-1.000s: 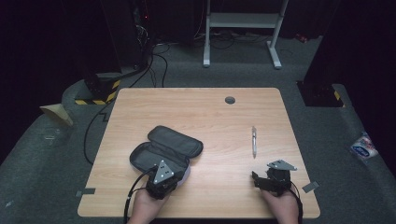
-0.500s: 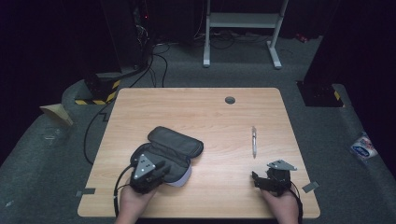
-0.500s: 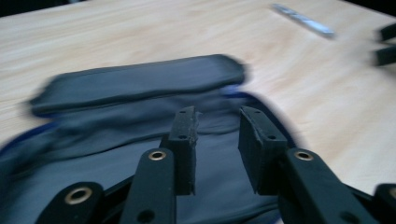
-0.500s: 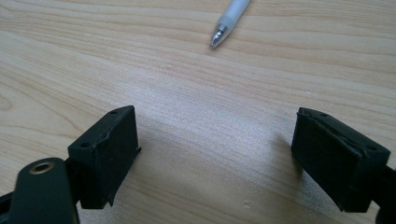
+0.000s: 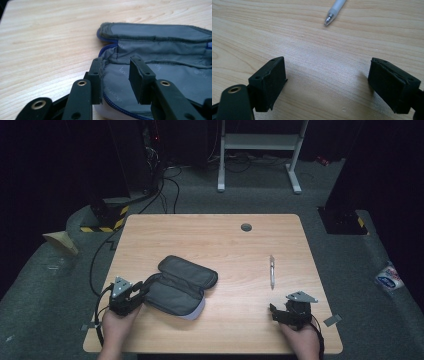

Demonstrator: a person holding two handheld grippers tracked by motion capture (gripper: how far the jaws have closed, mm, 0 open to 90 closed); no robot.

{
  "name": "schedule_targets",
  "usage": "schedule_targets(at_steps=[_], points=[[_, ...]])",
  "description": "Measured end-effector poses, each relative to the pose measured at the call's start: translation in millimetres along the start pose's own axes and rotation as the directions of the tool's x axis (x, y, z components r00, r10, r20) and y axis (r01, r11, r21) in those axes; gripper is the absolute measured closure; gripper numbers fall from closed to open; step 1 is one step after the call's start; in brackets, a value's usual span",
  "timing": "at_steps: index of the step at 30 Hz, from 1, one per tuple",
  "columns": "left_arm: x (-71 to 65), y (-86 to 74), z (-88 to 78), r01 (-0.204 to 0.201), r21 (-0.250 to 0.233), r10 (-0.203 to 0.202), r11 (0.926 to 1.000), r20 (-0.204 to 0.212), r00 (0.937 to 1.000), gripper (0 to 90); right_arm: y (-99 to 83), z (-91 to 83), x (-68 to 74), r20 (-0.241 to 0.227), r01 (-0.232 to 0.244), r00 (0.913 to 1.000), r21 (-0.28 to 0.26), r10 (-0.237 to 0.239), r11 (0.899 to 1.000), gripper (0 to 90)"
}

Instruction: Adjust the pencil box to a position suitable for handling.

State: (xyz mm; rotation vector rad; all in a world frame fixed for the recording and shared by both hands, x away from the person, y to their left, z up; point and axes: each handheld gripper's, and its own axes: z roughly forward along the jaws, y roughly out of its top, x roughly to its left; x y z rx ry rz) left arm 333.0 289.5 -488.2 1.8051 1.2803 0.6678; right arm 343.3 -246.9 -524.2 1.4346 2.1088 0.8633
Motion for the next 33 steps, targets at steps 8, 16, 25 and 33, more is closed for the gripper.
schedule_targets(at_steps=[8,16,25,33], points=[[1.9,-4.6,6.0,0.014,0.033,-0.015,0.9994,0.028,0.9995,77.1,0.0,0.0,0.0,0.000,0.000,1.0000,0.000,0.000,1.000,14.4],[-2.3,-6.1,6.3,0.004,0.040,-0.006,0.9992,0.049,0.9988,85.7,0.0,0.0,0.0,0.000,0.000,1.0000,0.000,0.000,1.000,14.4],[8.6,-5.0,-5.4,0.042,-0.051,-0.045,0.9978,-0.060,0.9972,64.1,0.0,0.0,0.0,0.000,0.000,1.0000,0.000,0.000,1.000,14.4],[12.2,-11.9,5.4,0.082,0.015,-0.082,0.9965,0.006,0.9966,78.6,0.0,0.0,0.0,0.000,0.000,1.0000,0.000,0.000,1.000,14.4]])
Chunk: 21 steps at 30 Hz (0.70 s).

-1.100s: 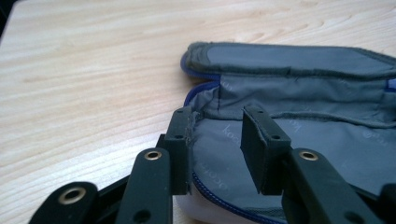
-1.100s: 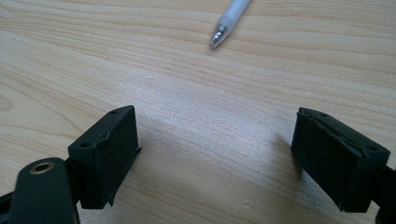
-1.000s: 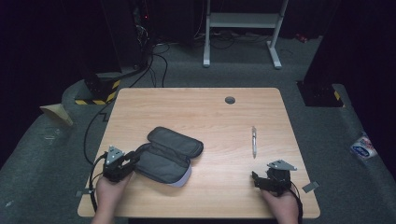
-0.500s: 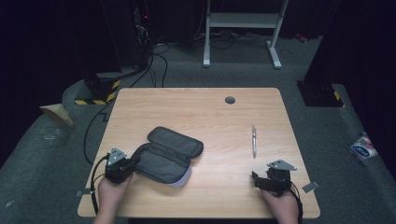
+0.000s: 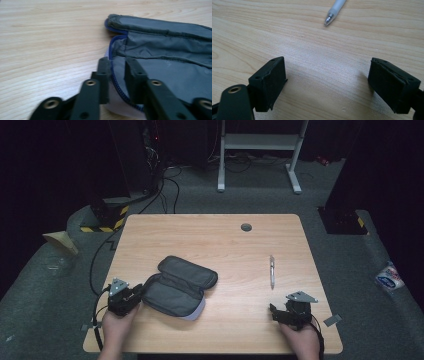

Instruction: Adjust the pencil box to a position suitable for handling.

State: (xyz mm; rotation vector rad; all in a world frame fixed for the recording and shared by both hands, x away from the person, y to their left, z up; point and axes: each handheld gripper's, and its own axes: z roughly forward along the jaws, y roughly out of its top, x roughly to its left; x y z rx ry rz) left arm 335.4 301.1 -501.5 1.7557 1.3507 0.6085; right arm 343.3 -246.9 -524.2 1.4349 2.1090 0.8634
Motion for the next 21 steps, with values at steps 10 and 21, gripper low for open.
schedule_targets(at_steps=[10,21], points=[[-10.9,-0.4,-0.8,-0.032,0.022,0.030,0.9993,0.061,0.9977,85.1,0.0,0.0,0.0,0.000,0.000,1.0000,0.000,0.000,1.000,14.4],[-55.7,-1.7,7.0,-0.117,0.049,0.105,0.9919,0.202,0.9739,84.9,-0.3,-0.7,0.7,-0.005,0.000,1.0000,-0.003,0.000,1.000,16.7]])
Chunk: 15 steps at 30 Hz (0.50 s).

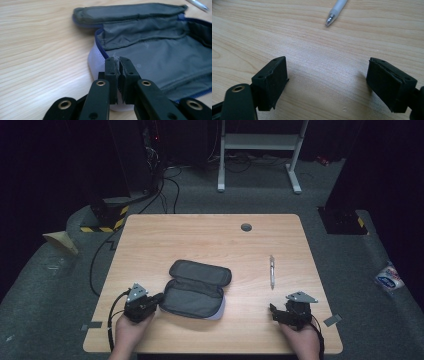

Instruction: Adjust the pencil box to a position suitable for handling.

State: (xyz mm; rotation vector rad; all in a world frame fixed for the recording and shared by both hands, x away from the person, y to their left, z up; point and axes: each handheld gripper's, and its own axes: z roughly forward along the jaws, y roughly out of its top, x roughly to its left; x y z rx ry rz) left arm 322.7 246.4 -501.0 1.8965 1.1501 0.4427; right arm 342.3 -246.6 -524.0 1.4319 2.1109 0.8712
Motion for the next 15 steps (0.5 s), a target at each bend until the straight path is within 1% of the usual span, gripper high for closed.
schedule_targets(at_steps=[1,2,3,4,7,8,9,10,11,12,13,14,15], points=[[0.0,0.0,0.0,0.000,0.000,0.000,1.0000,0.000,1.0000,84.7,0.0,-0.1,-0.1,0.000,0.001,1.0000,0.001,-0.001,1.000,16.9],[-11.4,1.1,6.1,-0.006,-0.001,0.006,1.0000,0.031,0.9995,84.6,0.0,-0.2,-0.1,0.000,0.002,1.0000,0.000,-0.002,1.000,17.5],[-11.4,1.1,6.1,-0.006,-0.001,0.006,1.0000,0.031,0.9995,84.4,0.0,-0.2,-0.1,0.000,0.002,1.0000,0.000,-0.002,1.000,17.5],[-16.4,1.5,9.0,-0.013,-0.001,0.013,0.9999,0.046,0.9988,84.0,-0.5,-1.0,0.3,-0.004,0.004,1.0000,-0.002,-0.004,1.000,18.8],[-32.3,4.0,17.6,-0.031,-0.008,0.031,0.9995,0.072,0.9969,83.6,-0.9,-1.6,0.3,-0.007,0.012,0.9999,-0.004,-0.012,1.000,20.0],[-36.8,4.8,19.9,-0.031,-0.008,0.032,0.9995,0.085,0.9959,83.4,-1.3,-1.6,0.4,-0.006,0.017,0.9998,-0.010,-0.017,1.000,21.1],[-40.2,5.7,21.9,-0.040,-0.010,0.040,0.9992,0.092,0.9950,83.1,-2.5,-3.5,1.8,-0.006,0.010,0.9999,-0.011,-0.010,1.000,25.5],[-42.5,6.4,23.0,-0.049,-0.010,0.050,0.9988,0.093,0.9944,83.1,-2.5,-3.5,1.8,-0.006,0.010,0.9999,-0.011,-0.010,1.000,25.5],[-45.8,7.3,24.0,-0.053,-0.010,0.054,0.9985,0.099,0.9936,82.7,-3.4,-6.7,3.1,-0.007,0.016,0.9999,-0.024,-0.016,1.000,29.8],[-47.5,7.7,24.4,-0.055,-0.016,0.056,0.9984,0.104,0.9930,82.7,-3.4,-6.7,3.1,-0.007,0.016,0.9999,-0.024,-0.016,1.000,29.8],[-49.3,7.8,24.4,-0.050,-0.022,0.052,0.9985,0.105,0.9931,82.4,-3.3,-9.0,4.3,-0.018,0.002,0.9998,-0.038,-0.002,0.999,30.9],[-50.1,7.7,24.0,-0.055,-0.026,0.057,0.9982,0.105,0.9929,81.5,-1.2,-13.9,7.3,-0.043,-0.008,0.9990,-0.068,0.006,0.998,34.3],[-51.3,7.4,23.4,-0.060,-0.035,0.063,0.9976,0.101,0.9929,81.2,0.7,-17.2,10.7,-0.059,-0.011,0.9983,-0.086,0.006,0.996,35.0]])
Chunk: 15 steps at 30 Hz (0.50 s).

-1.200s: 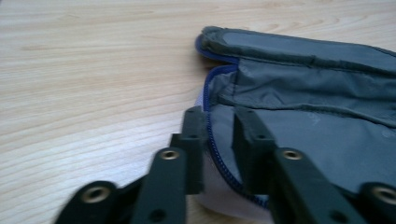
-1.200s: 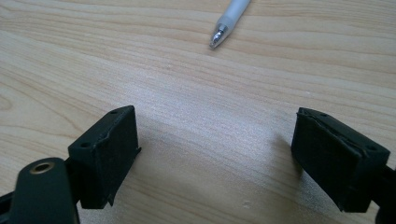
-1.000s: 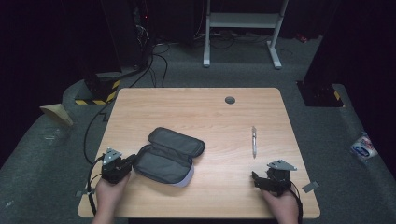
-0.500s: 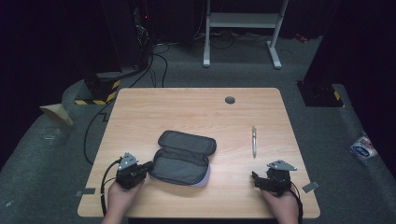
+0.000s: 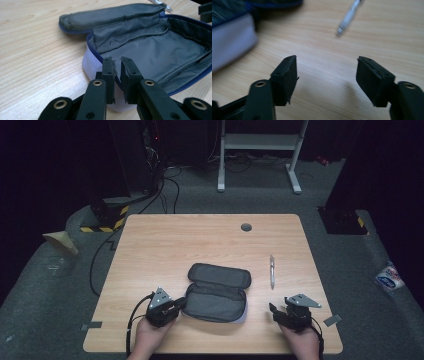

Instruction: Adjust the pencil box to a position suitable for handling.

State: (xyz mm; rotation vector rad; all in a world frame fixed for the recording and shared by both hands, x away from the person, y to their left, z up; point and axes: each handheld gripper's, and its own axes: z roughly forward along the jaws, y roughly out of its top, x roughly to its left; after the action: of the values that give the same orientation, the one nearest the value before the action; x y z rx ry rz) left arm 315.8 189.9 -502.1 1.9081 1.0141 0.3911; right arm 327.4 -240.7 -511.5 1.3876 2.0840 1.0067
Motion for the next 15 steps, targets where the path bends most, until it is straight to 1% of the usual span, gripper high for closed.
schedule_targets(at_steps=[1,2,3,4,5,6,7,8,9,10,11,12,13,14,15], points=[[-0.5,-0.1,-0.6,-0.007,-0.006,0.007,1.0000,-0.002,1.0000,81.2,0.0,0.0,0.0,0.000,0.000,1.0000,0.000,0.000,1.000,35.0],[-0.4,-0.1,-1.1,-0.016,-0.010,0.016,0.9998,-0.009,0.9998,80.9,3.6,-3.5,5.9,-0.026,0.001,0.9997,-0.020,-0.002,1.000,35.9],[-0.8,-0.4,-1.5,-0.011,-0.017,0.011,0.9998,-0.009,0.9999,80.7,6.5,-6.4,11.9,-0.042,0.008,0.9991,-0.037,-0.010,0.999,37.8],[-0.6,-0.6,-2.0,-0.009,-0.021,0.009,0.9997,-0.005,0.9999,80.3,12.5,-11.8,25.2,-0.079,0.020,0.9966,-0.069,-0.025,0.997,39.3],[-0.6,-0.6,-2.0,-0.009,-0.021,0.009,0.9997,-0.005,0.9999,80.1,12.5,-11.8,25.2,-0.079,0.020,0.9966,-0.069,-0.025,0.997,39.3],[-0.6,-1.0,-2.6,-0.010,-0.024,0.010,0.9997,-0.005,0.9999,80.1,14.8,-13.3,30.2,-0.089,0.026,0.9954,-0.082,-0.033,0.996,39.9],[-0.8,-1.2,-2.8,-0.010,-0.025,0.010,0.9996,-0.005,0.9999,79.8,21.4,-17.0,46.6,-0.124,0.045,0.9905,-0.111,-0.059,0.993,40.9],[-0.9,-1.3,-3.3,-0.012,-0.021,0.012,0.9997,-0.003,0.9999,79.8,21.4,-17.0,46.6,-0.124,0.045,0.9905,-0.111,-0.059,0.993,40.9],[-1.3,-1.9,-3.6,-0.012,-0.020,0.012,0.9997,-0.001,0.9999,79.4,25.1,-18.6,61.4,-0.162,0.069,0.9829,-0.123,-0.089,0.990,41.7],[-1.3,-1.9,-3.6,-0.012,-0.020,0.012,0.9997,-0.001,0.9999,79.4,25.1,-18.6,61.4,-0.162,0.069,0.9829,-0.123,-0.089,0.990,41.7],[-1.5,-2.4,-3.4,-0.013,-0.021,0.013,0.9997,0.000,0.9999,79.4,26.3,-17.9,73.9,-0.182,0.090,0.9766,-0.134,-0.114,0.987,42.6],[-1.6,-2.6,-3.2,-0.019,-0.021,0.019,0.9996,-0.002,0.9998,79.4,26.3,-17.9,73.9,-0.182,0.090,0.9766,-0.134,-0.114,0.987,42.6],[-1.9,-3.7,-3.2,-0.025,-0.020,0.025,0.9995,-0.003,0.9997,78.8,25.8,-15.0,81.2,-0.195,0.092,0.9739,-0.124,-0.116,0.988,44.1],[-1.9,-3.7,-3.2,-0.025,-0.020,0.025,0.9995,-0.003,0.9997,78.3,25.3,-13.2,83.2,-0.192,0.094,0.9746,-0.117,-0.115,0.989,44.9],[-2.8,-4.5,-3.3,-0.020,-0.017,0.020,0.9997,-0.002,0.9998,77.7,24.2,-10.0,85.3,-0.178,0.100,0.9771,-0.099,-0.117,0.990,46.3]])
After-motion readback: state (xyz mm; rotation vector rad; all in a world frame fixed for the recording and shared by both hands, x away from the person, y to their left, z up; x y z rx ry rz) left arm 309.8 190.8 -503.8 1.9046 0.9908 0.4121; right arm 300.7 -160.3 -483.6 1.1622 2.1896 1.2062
